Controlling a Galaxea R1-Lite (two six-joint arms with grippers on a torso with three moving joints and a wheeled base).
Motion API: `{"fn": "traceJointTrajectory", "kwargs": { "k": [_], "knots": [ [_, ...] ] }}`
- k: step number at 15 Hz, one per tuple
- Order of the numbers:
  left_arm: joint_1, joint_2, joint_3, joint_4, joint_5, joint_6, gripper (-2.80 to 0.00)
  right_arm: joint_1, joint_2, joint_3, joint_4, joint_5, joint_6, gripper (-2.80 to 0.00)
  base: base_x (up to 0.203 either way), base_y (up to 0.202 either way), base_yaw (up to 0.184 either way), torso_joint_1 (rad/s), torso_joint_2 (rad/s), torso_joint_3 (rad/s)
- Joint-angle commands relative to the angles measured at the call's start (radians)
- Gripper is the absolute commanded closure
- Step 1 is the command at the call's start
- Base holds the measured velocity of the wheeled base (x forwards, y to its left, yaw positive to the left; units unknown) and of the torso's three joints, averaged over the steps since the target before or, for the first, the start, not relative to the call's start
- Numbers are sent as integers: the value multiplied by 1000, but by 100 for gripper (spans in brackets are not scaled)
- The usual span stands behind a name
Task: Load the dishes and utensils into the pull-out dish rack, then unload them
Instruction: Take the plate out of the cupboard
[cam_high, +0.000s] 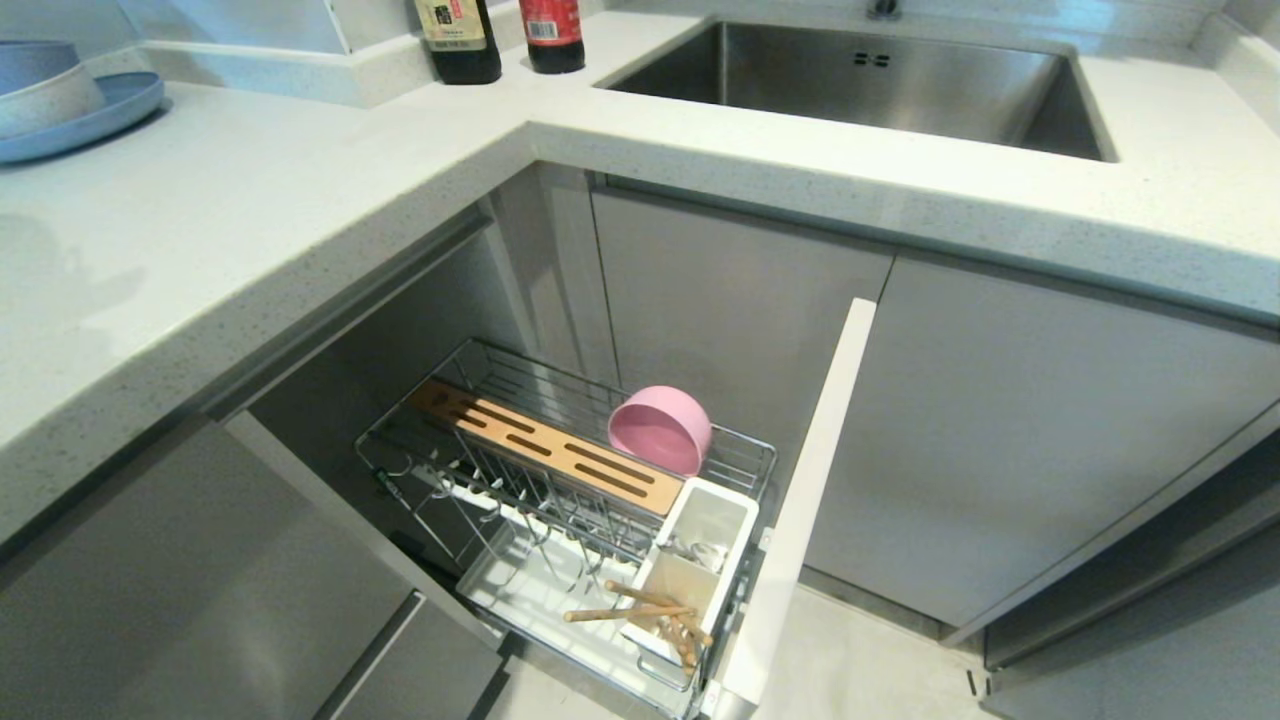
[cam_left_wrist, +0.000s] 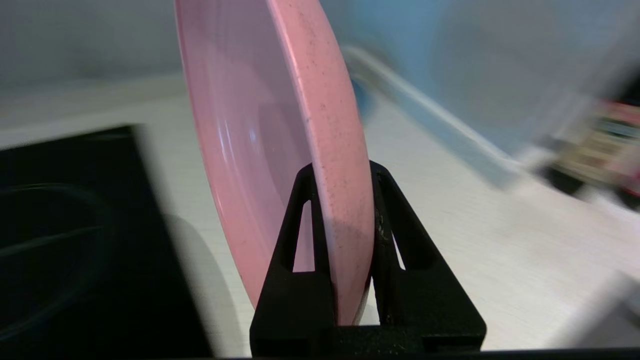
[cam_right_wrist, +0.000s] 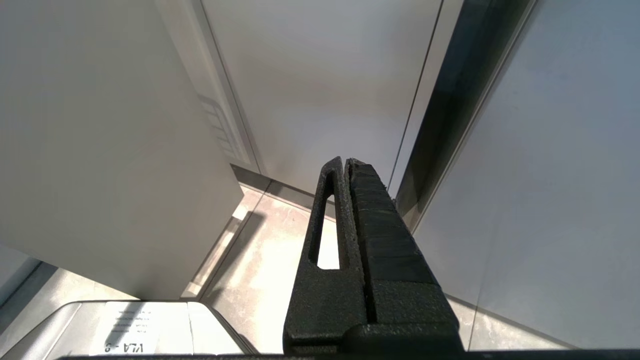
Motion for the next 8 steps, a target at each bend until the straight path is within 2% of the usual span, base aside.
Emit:
{"fn": "traceJointTrajectory", "kwargs": {
  "k": [1, 2, 3, 5, 6, 8],
  "knots": [
    [127, -20, 61, -49, 43, 46, 0, 0, 0, 2, 0, 0, 0, 0, 0, 0, 0, 0, 0, 0],
    [191, -21, 86, -96, 58, 89, 0, 0, 0, 2, 0, 0, 0, 0, 0, 0, 0, 0, 0, 0],
    [225, -19, 110, -150, 70, 148, 0, 0, 0, 2, 0, 0, 0, 0, 0, 0, 0, 0, 0, 0],
    [267, 9, 109, -158, 75, 184, 0, 0, 0, 2, -1, 0, 0, 0, 0, 0, 0, 0, 0, 0],
    [284, 26, 106, -146, 75, 196, 0, 0, 0, 1, -1, 0, 0, 0, 0, 0, 0, 0, 0, 0],
    [306, 66, 93, -26, 74, 206, 0, 0, 0, 0, -1, 0, 0, 0, 0, 0, 0, 0, 0, 0]
  ]
}}
